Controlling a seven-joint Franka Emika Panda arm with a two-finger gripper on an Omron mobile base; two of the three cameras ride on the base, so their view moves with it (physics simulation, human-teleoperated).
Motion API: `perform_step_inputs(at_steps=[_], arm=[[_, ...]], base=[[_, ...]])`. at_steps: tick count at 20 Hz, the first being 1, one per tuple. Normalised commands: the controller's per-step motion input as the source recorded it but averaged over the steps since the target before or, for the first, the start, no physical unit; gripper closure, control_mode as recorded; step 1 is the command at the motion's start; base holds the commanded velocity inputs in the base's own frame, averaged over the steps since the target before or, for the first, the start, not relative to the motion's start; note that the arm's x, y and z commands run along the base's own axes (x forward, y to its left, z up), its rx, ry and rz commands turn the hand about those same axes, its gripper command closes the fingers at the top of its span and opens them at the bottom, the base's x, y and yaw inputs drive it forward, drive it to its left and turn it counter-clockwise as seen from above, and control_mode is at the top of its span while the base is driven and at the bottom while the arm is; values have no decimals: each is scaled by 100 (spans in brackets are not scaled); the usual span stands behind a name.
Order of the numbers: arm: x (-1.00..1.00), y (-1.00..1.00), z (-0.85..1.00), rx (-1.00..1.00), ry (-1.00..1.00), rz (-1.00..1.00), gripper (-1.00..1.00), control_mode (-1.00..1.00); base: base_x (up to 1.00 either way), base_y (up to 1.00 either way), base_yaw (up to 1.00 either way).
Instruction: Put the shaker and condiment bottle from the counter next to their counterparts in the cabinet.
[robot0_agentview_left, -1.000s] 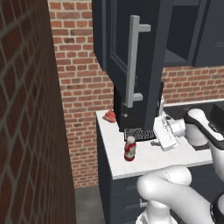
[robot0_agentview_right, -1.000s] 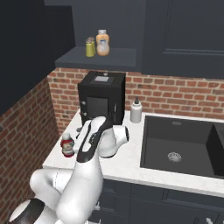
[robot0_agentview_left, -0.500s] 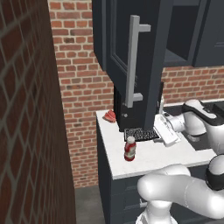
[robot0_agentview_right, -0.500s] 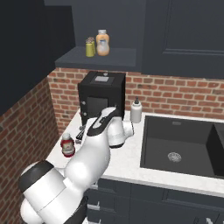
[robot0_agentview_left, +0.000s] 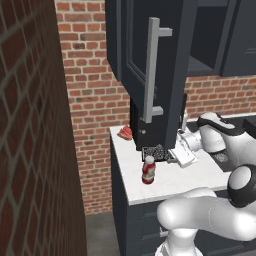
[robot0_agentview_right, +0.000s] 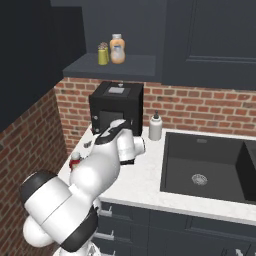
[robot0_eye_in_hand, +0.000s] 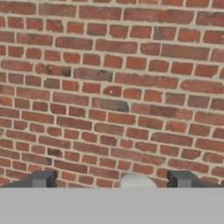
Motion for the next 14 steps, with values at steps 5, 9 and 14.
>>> perform_step_inputs(at_steps=[5, 9, 14], arm=[[0, 25, 0, -2, 0, 0, -100, -100], [0, 20, -7, -6, 0, 0, -100, -100], [0, -9, -29, -30, 3, 0, -100, -100]], base=[[0, 0, 0], [0, 0, 0], [0, 0, 0]])
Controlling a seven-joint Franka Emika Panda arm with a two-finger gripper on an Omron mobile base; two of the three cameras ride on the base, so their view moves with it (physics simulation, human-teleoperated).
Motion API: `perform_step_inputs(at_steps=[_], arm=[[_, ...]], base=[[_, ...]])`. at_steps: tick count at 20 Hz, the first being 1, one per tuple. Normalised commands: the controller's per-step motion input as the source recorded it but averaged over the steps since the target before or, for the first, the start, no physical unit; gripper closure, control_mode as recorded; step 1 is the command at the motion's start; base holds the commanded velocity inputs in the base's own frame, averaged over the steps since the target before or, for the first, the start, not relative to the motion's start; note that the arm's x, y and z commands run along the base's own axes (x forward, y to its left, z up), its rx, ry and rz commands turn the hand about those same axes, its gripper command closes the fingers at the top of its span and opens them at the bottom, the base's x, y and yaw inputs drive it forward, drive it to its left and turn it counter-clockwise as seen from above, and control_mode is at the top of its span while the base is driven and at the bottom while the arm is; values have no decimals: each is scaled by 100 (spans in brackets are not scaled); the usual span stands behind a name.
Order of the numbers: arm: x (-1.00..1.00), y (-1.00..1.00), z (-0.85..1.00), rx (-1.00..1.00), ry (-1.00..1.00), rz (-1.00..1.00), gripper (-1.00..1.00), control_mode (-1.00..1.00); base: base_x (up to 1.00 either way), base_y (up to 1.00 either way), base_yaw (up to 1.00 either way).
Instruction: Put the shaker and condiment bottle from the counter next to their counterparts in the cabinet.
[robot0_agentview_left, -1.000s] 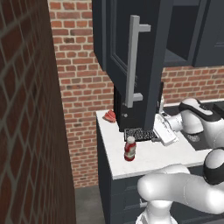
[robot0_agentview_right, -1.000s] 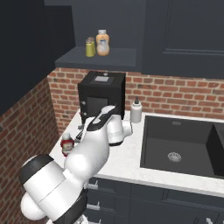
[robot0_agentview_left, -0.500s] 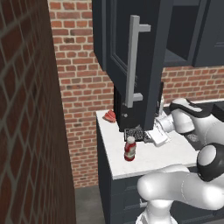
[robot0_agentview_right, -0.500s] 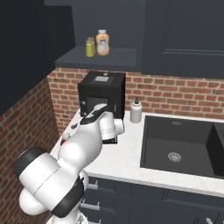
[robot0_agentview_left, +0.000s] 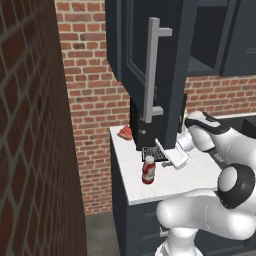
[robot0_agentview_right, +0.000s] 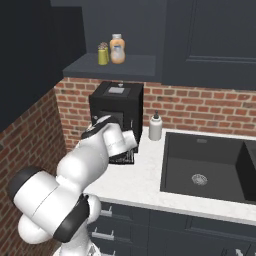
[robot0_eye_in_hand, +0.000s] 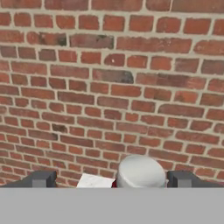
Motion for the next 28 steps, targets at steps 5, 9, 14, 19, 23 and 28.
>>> perform_step_inputs(at_steps=[5, 9, 14, 19, 23, 28], arm=[[0, -1, -8, -10, 1, 0, -100, -100], [0, 1, 0, 0, 0, 0, -100, -100], [4, 8, 0, 0, 0, 0, -100, -100], [14, 12, 0, -1, 0, -2, -100, -100], [18, 10, 0, -1, 0, -3, -100, -100], [20, 3, 0, -2, 0, 0, -100, -100]], base=[[0, 0, 0], [0, 0, 0], [0, 0, 0], [0, 0, 0], [0, 0, 0], [0, 0, 0]])
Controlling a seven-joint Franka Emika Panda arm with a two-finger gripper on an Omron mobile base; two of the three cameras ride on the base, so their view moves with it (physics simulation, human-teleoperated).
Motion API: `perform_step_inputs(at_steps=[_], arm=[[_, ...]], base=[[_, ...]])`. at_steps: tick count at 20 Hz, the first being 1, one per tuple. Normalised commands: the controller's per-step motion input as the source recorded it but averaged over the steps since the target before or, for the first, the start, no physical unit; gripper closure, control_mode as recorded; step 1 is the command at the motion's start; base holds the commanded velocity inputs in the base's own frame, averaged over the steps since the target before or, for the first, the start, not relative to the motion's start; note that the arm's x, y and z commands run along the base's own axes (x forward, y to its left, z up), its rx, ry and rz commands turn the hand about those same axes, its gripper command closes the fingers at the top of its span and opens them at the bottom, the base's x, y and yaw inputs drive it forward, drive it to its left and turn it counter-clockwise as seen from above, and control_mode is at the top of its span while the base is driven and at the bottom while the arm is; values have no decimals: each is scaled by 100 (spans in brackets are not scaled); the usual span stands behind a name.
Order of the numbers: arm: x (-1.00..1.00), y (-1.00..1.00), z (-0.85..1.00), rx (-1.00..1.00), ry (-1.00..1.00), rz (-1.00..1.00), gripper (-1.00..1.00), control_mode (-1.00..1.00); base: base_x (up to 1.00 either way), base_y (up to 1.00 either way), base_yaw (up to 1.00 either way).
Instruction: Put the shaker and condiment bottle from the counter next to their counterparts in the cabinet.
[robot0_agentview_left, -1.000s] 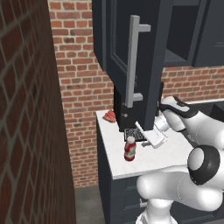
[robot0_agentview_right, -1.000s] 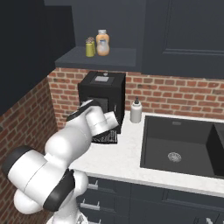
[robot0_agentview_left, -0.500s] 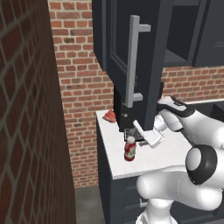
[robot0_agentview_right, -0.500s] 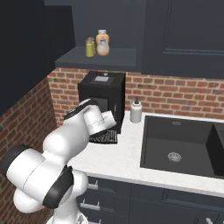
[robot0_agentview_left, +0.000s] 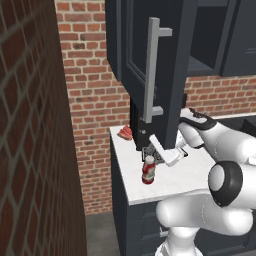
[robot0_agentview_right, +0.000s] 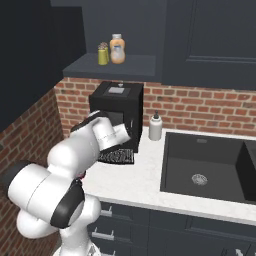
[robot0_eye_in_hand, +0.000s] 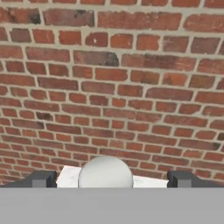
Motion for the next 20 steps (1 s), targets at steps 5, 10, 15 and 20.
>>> perform_step_inputs(at_steps=[5, 10, 15, 20], arm=[[14, 6, -17, -2, 0, 0, -100, -100], [3, 5, -12, -1, 0, 0, -100, -100], [0, 1, -12, 0, 0, 0, -100, -100], [0, 0, -11, 0, 0, 0, -100, -100]], base=[[0, 0, 0], [0, 0, 0], [0, 0, 0], [0, 0, 0]])
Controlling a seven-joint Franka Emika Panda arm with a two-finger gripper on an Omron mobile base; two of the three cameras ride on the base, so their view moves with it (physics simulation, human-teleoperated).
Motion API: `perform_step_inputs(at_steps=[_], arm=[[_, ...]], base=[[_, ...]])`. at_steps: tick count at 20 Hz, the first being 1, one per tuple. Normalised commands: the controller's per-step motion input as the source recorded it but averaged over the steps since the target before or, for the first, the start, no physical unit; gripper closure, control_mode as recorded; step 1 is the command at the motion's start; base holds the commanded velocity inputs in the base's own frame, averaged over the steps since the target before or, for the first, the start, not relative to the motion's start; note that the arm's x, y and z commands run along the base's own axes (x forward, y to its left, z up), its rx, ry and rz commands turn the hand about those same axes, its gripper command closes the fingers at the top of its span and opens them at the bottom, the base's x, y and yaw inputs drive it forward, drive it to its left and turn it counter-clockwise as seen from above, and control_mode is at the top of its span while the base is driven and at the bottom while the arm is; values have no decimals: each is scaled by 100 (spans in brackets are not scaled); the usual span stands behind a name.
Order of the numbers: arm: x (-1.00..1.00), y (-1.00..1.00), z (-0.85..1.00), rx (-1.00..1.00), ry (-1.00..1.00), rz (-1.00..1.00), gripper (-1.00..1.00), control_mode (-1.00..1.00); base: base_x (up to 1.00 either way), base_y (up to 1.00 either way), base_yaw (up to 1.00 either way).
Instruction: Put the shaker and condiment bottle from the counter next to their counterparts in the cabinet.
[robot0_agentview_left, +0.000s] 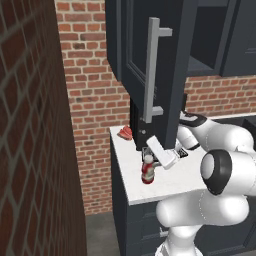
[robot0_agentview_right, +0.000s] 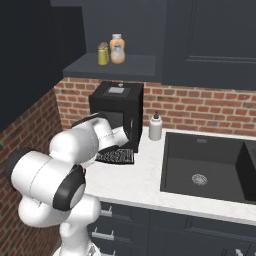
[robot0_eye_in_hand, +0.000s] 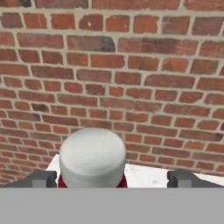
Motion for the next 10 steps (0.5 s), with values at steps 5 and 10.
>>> perform_step_inputs(at_steps=[5, 10], arm=[[-2, 5, -11, 0, 0, 0, -100, -100], [-2, 16, -11, 0, 0, 0, 100, -100]], base=[[0, 0, 0], [0, 0, 0]])
